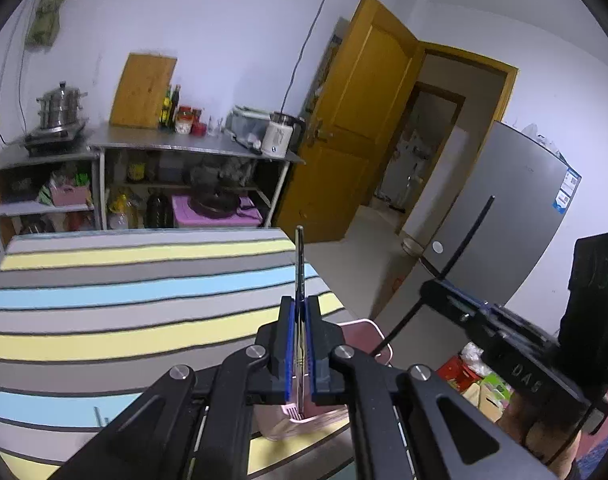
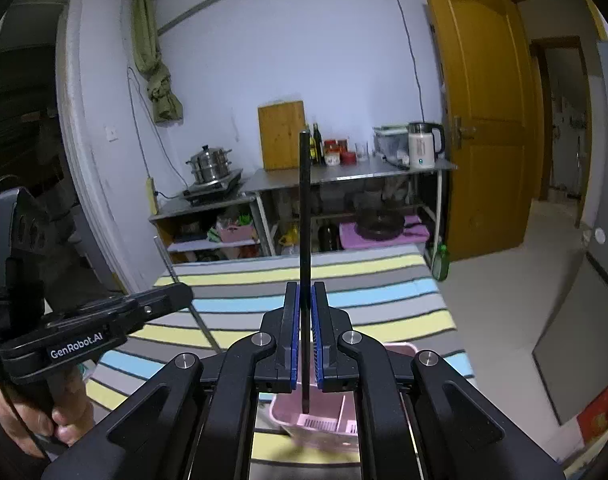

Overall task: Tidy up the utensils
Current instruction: 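Lift both held chopsticks and carry them over the pink utensil holder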

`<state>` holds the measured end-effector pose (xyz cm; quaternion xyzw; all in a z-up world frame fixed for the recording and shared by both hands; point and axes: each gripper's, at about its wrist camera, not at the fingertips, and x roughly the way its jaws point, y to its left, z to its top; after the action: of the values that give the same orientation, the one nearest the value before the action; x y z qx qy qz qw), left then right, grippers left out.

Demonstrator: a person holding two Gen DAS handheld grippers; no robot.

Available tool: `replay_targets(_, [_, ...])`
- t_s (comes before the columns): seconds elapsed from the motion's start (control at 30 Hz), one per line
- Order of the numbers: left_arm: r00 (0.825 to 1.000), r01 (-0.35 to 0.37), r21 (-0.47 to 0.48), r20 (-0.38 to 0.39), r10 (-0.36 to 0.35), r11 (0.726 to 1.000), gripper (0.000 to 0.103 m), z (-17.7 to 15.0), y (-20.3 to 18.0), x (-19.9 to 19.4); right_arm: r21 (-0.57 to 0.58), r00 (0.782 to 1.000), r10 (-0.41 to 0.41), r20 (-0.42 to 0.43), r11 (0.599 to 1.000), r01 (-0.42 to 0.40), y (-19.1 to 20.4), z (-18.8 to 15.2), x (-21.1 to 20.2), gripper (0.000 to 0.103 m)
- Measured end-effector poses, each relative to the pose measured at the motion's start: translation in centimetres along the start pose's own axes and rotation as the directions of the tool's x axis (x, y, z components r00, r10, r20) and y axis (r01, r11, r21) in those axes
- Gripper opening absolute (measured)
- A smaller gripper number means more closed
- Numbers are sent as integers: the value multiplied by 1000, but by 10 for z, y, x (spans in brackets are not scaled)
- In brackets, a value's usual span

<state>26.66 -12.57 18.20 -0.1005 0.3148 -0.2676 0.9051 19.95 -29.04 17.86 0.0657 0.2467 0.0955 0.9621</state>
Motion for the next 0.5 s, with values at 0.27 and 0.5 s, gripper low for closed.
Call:
replay_targets(0.27, [995, -15, -1, -100, 15, 1000, 5, -30, 14, 61, 34, 993, 6, -114, 999, -2, -16, -37, 41, 6])
replay_targets(0.5, [992, -17, 16, -126, 19, 1000, 6, -50, 17, 79, 78, 983, 7, -185, 997, 7, -35, -59, 65, 6])
